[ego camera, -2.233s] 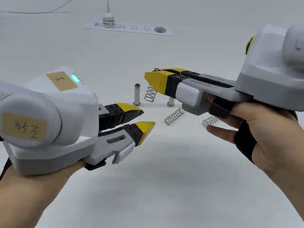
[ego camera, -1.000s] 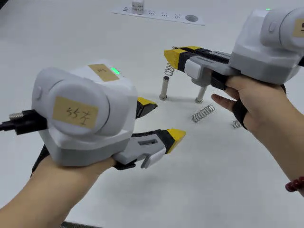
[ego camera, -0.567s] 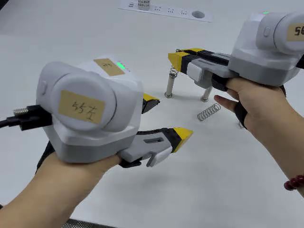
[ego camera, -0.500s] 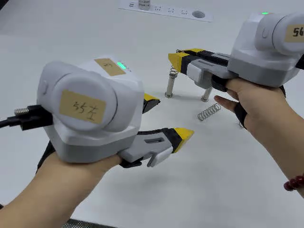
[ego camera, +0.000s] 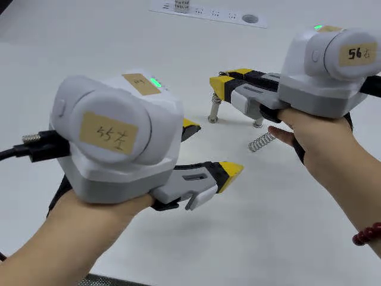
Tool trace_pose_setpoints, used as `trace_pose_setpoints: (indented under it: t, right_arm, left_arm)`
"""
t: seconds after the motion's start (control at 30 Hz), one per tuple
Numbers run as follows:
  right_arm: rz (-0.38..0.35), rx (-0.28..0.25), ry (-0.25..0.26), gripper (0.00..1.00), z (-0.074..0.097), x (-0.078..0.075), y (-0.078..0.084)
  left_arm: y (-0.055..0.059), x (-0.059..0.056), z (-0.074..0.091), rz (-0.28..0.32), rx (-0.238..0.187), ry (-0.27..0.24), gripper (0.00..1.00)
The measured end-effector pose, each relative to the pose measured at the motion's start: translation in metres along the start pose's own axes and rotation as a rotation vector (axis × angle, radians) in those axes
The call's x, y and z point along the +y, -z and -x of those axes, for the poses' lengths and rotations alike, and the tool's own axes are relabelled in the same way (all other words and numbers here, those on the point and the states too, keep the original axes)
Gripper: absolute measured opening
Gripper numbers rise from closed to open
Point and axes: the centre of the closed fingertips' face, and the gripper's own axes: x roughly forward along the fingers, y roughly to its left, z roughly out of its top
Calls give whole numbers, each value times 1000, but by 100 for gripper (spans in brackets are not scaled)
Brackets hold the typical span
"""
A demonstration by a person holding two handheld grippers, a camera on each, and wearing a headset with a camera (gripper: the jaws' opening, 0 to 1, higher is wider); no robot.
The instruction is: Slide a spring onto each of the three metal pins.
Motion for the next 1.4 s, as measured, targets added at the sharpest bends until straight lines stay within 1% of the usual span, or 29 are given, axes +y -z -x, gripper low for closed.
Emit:
trace_pose_setpoints:
  t: [0.63,0.7,1.1,1.23,1.3,1.4]
  right_arm:
    - [14,66,9,12,-4,2,21]
    - [2,71,9,12,-5,2,24]
    - [1,112,18,12,-6,0,39]
    - [0,106,20,12,-7,0,38]
    - [-6,114,19,13,-7,0,39]
    - [-11,117,22,18,-5,0,39]
  left_arm:
    - [2,1,-1,-4,14,-3,47]
    - [3,1,0,-5,17,-4,47]
    - [3,2,0,-6,19,-8,47]
    - [4,2,0,-7,19,-8,47]
    - [4,2,0,-8,21,-7,47]
    - [5,1,0,-11,24,-8,47]
